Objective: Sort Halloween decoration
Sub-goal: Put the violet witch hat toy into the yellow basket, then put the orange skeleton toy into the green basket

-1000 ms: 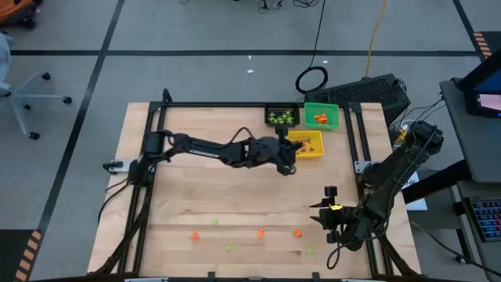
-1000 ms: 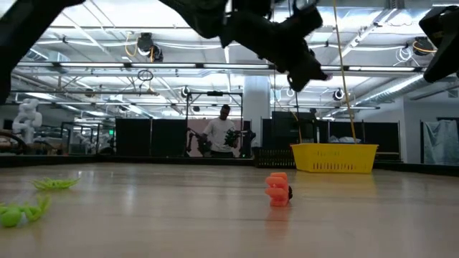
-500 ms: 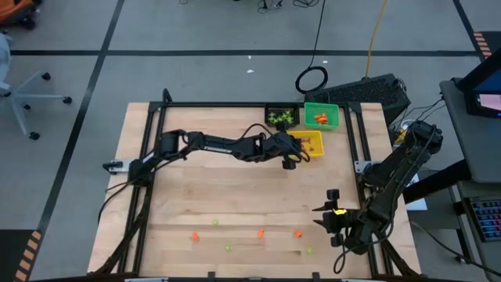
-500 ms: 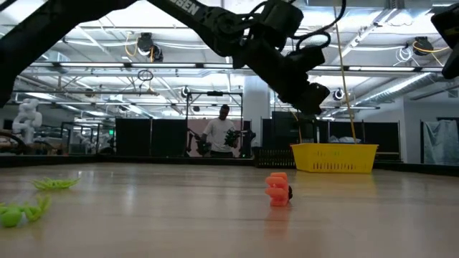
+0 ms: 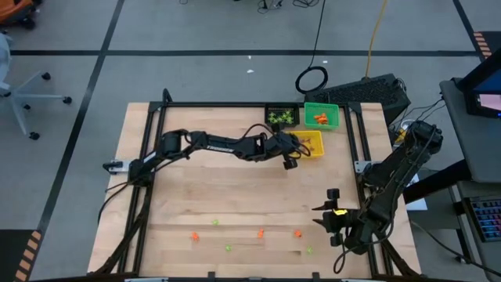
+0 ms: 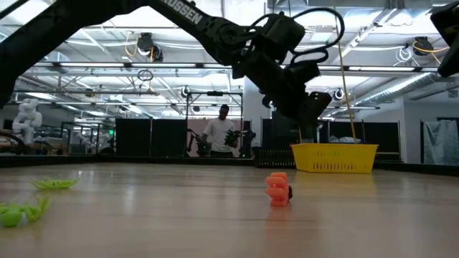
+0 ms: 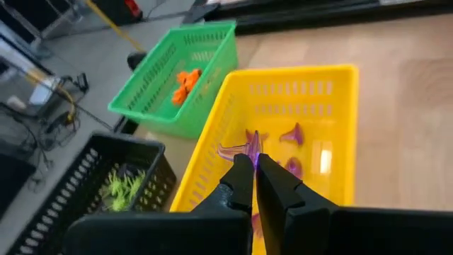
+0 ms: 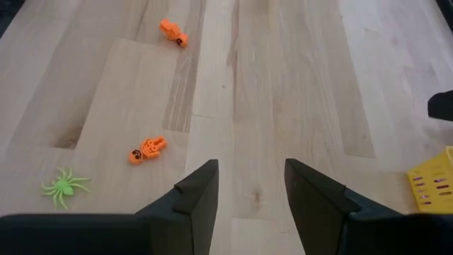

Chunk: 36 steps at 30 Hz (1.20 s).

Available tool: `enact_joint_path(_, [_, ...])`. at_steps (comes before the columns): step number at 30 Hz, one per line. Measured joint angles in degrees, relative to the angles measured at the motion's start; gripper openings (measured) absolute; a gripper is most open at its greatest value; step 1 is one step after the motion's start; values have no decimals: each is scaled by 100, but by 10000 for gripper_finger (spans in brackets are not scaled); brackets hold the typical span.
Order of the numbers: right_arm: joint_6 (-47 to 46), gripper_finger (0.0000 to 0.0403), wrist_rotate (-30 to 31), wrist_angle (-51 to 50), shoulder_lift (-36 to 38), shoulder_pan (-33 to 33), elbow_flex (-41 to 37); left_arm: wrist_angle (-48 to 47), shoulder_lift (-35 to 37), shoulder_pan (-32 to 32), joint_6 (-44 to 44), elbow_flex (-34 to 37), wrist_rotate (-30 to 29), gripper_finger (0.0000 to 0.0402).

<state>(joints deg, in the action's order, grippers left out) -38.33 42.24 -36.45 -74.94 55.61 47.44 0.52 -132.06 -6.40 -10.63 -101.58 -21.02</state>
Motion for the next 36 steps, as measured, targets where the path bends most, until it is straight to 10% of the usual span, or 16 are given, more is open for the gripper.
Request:
enact_joint_path(16, [0, 151, 0, -5, -2, 0, 0, -1245, 242, 123, 1301, 4, 177, 154])
enact_joint_path(24, [-1, 151, 1, 74, -2, 0, 0, -2702, 1129, 846, 1459, 9, 693, 133])
enact_joint_path(36, [28, 151, 348, 357, -4, 0, -4, -2520, 2619, 2474, 1907, 1606, -555, 95])
